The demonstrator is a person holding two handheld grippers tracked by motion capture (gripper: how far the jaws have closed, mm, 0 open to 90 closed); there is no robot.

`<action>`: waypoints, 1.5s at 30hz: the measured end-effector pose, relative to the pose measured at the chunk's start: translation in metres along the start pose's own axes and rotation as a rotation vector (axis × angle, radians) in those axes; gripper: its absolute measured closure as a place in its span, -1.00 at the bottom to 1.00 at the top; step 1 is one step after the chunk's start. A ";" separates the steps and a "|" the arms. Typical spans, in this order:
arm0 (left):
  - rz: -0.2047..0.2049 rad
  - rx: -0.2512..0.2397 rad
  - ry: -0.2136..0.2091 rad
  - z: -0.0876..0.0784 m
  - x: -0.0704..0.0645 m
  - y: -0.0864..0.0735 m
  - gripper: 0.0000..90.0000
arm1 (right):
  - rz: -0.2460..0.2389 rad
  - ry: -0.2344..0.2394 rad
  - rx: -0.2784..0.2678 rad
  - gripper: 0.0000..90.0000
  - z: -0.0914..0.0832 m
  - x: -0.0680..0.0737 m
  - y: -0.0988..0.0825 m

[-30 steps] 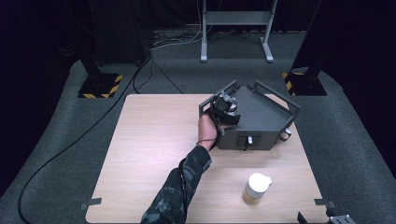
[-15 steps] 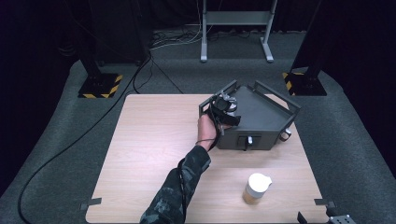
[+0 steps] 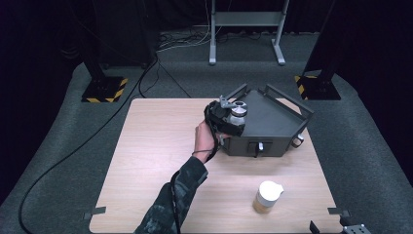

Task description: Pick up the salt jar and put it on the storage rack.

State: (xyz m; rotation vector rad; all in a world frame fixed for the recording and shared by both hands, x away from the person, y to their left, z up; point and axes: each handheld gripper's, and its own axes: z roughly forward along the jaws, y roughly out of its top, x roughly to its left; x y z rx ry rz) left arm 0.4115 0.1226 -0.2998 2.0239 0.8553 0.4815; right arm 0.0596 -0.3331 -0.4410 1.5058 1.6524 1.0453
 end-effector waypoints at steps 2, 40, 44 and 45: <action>0.004 -0.007 -0.005 -0.008 0.001 -0.007 -0.99 | -0.001 -0.001 0.002 -1.00 0.000 0.001 0.000; -0.219 0.190 0.296 -0.129 0.021 -0.229 -1.00 | -0.029 0.015 0.016 -1.00 0.007 0.012 0.005; -0.262 0.209 0.336 -0.135 0.026 -0.247 -1.00 | -0.036 0.021 0.019 -1.00 0.009 0.015 0.006; -0.262 0.209 0.336 -0.135 0.026 -0.247 -1.00 | -0.036 0.021 0.019 -1.00 0.009 0.015 0.006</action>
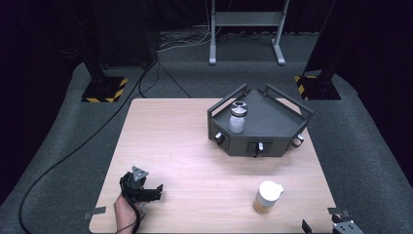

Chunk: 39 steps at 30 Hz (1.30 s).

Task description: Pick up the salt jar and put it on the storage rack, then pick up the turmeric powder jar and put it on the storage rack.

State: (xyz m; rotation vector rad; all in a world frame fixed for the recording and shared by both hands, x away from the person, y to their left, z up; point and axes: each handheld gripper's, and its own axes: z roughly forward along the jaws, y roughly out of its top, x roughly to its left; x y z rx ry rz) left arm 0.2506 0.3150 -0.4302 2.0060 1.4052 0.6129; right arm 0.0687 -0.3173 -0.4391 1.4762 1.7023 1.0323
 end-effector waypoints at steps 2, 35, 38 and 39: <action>-0.015 0.007 0.010 0.001 0.004 -0.004 -1.00 | 0.000 0.001 0.002 -1.00 0.001 0.001 0.000; -0.055 -0.036 0.009 0.001 0.023 -0.018 -0.99 | -0.017 0.026 0.019 -1.00 0.006 0.012 0.010; -0.055 -0.036 0.010 0.001 0.022 -0.018 -0.99 | -0.023 0.031 0.020 -1.00 0.008 0.016 0.010; -0.054 -0.036 0.009 0.001 0.022 -0.018 -0.99 | -0.026 0.033 0.023 -1.00 0.009 0.017 0.011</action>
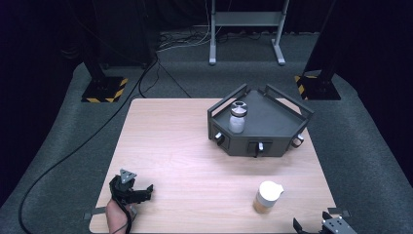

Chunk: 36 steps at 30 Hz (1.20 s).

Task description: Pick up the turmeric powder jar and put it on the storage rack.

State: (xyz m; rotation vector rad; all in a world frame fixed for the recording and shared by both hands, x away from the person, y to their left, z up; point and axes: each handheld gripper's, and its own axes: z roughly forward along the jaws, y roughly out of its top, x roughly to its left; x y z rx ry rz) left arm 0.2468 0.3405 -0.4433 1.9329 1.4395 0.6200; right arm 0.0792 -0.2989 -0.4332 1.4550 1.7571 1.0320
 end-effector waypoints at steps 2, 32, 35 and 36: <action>0.000 0.000 0.000 0.000 0.000 0.000 -0.99 | -0.006 -0.001 0.003 -1.00 0.001 0.002 0.001; 0.002 0.000 0.002 -0.001 -0.001 0.000 -0.98 | -0.026 0.033 0.051 -1.00 0.025 0.027 0.015; 0.001 0.000 0.002 0.000 -0.001 0.000 -0.99 | -0.028 0.051 0.049 -1.00 0.033 0.031 0.012; 0.002 0.000 0.002 0.000 -0.001 0.000 -0.99 | -0.030 0.055 0.049 -1.00 0.035 0.033 0.012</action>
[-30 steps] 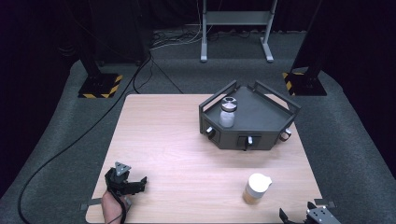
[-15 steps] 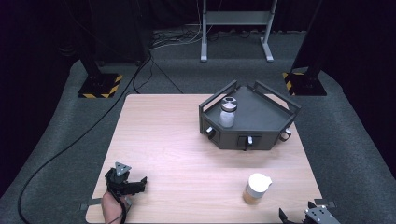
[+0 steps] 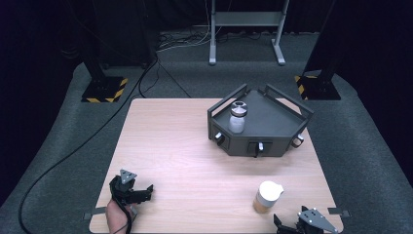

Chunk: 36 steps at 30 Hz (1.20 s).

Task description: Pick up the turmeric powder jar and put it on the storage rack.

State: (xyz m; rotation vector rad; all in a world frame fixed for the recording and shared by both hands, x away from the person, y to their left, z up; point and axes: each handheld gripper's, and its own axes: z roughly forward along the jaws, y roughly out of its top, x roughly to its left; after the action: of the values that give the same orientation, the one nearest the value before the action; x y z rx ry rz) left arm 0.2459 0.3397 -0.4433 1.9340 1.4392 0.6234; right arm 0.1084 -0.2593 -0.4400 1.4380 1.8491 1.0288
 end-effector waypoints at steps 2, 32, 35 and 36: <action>0.000 0.000 0.000 0.000 0.000 0.000 -0.99 | -0.006 0.011 0.002 -1.00 0.005 0.002 0.000; -0.001 0.000 0.000 0.000 0.000 0.000 -0.99 | -0.021 0.133 -0.089 -1.00 0.058 0.018 -0.001; -0.001 0.000 0.000 0.000 0.000 0.000 -0.99 | -0.019 0.122 -0.090 -1.00 0.058 0.020 -0.001; -0.001 0.000 0.000 0.000 0.000 0.000 -0.99 | -0.017 0.111 -0.093 -0.98 0.058 0.021 -0.002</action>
State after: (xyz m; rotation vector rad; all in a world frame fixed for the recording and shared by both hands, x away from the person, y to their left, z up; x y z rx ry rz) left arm 0.2459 0.3397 -0.4433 1.9336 1.4398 0.6230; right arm 0.1490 -0.2259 -0.4720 1.3337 1.8617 1.1920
